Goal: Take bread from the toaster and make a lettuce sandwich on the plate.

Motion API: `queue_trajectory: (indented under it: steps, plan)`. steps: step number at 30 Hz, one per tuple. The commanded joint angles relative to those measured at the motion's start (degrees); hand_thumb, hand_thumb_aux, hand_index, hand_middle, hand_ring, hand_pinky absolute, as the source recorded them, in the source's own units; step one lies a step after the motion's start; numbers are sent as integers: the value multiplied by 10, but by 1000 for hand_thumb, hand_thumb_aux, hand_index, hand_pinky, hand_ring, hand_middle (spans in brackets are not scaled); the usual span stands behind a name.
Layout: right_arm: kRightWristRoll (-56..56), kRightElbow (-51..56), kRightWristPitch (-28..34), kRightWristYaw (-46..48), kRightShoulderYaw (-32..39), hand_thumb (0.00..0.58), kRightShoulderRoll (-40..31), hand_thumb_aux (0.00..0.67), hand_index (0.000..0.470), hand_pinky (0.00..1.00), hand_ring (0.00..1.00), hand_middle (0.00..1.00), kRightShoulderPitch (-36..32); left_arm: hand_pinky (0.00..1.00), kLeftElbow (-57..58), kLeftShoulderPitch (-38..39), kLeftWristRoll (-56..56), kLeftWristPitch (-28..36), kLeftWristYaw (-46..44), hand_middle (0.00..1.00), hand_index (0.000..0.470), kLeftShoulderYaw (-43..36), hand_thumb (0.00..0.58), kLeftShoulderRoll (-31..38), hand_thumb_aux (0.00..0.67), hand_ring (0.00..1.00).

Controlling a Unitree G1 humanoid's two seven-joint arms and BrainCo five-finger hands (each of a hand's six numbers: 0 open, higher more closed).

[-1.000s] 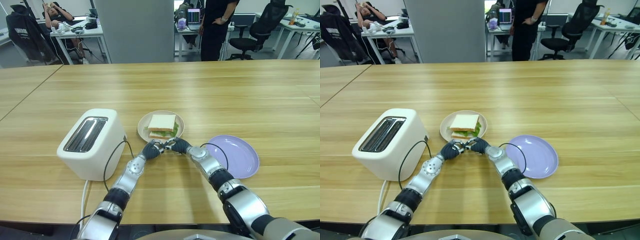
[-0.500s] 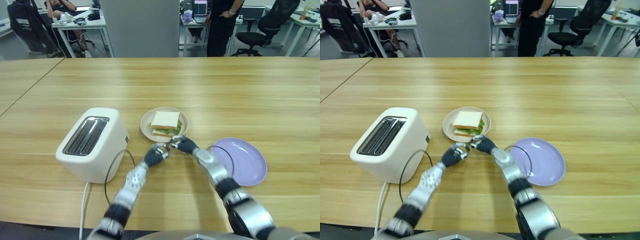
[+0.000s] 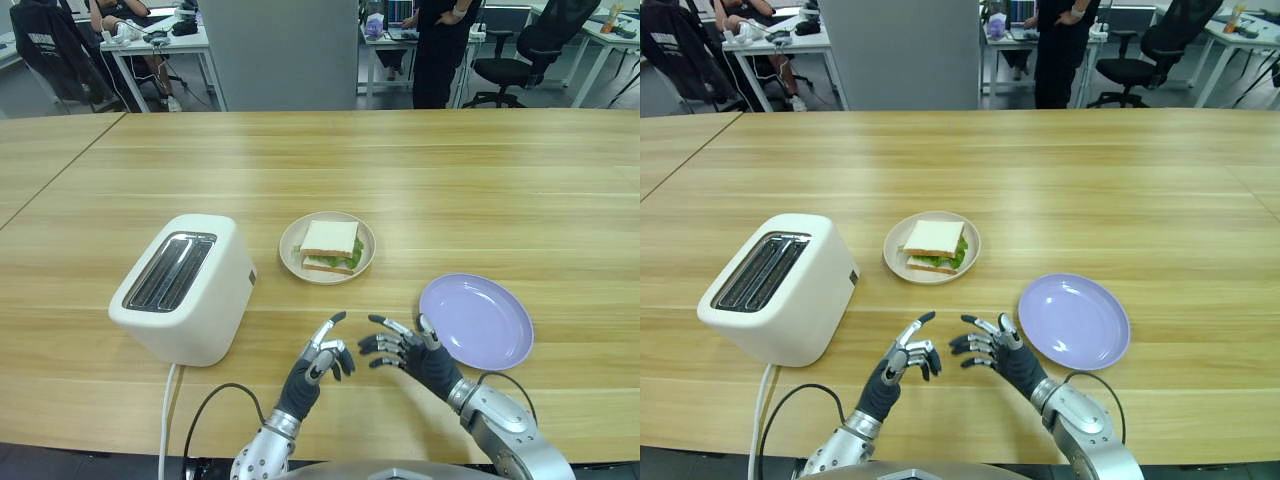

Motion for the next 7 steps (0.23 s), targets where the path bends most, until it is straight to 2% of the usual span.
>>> queue_trajectory:
  steps: [1, 7]
  plan:
    - [-32, 30, -84, -35, -25, 0, 12, 0, 0, 0, 0, 0, 4, 0, 6, -5, -9, -28, 22, 0, 0, 32, 0, -6, 0, 0]
    - [-124, 108, -212, -92, -48, 0, 2, 0, 0, 0, 0, 0, 8, 0, 28, -33, 36, -28, 57, 0, 0, 93, 0, 2, 0, 0]
